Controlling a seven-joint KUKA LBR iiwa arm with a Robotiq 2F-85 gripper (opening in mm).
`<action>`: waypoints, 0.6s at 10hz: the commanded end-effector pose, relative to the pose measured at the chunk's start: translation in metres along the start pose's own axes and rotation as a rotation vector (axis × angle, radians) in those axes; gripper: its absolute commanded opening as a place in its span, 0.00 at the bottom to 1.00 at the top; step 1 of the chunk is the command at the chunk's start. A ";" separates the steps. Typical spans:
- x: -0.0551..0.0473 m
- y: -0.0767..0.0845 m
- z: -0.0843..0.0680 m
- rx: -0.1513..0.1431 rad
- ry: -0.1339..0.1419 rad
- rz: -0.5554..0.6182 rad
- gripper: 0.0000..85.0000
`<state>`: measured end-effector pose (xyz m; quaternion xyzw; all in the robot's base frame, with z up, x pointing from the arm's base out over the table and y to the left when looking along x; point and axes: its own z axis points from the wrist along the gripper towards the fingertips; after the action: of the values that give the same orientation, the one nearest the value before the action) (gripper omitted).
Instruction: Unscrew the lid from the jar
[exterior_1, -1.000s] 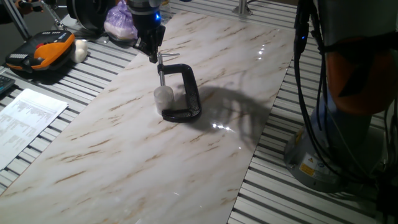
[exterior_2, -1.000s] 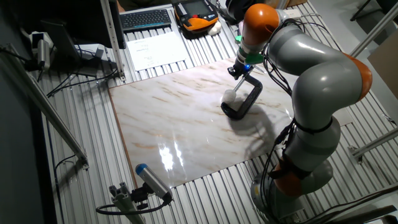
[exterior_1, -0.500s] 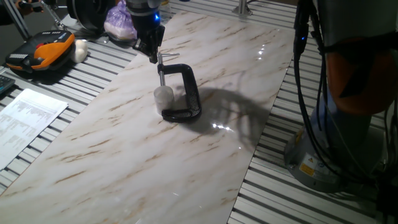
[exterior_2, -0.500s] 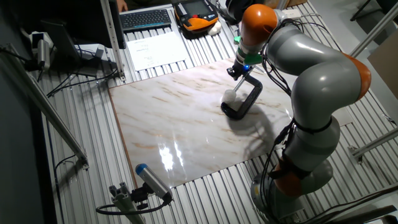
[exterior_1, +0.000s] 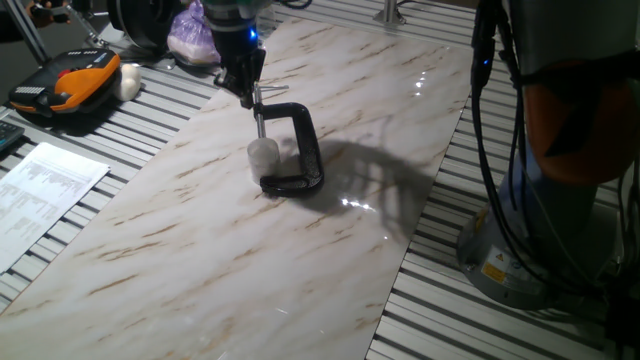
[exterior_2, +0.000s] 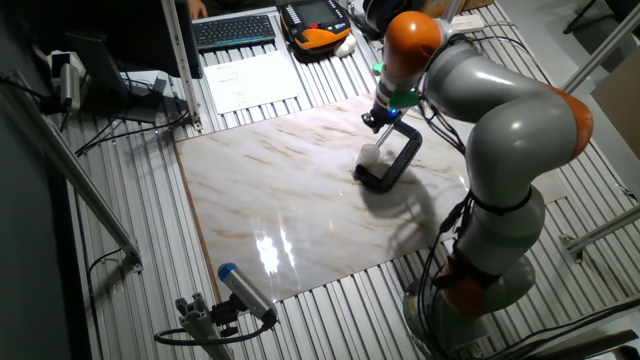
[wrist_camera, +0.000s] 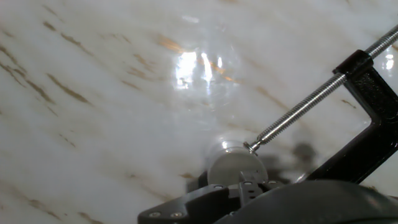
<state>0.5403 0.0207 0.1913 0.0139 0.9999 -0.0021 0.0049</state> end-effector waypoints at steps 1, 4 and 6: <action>0.000 0.000 0.001 0.016 0.000 -0.005 0.00; 0.008 0.000 0.010 0.025 -0.010 -0.010 0.00; 0.018 0.006 0.019 0.022 -0.019 0.001 0.00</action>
<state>0.5217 0.0283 0.1718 0.0154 0.9997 -0.0103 0.0130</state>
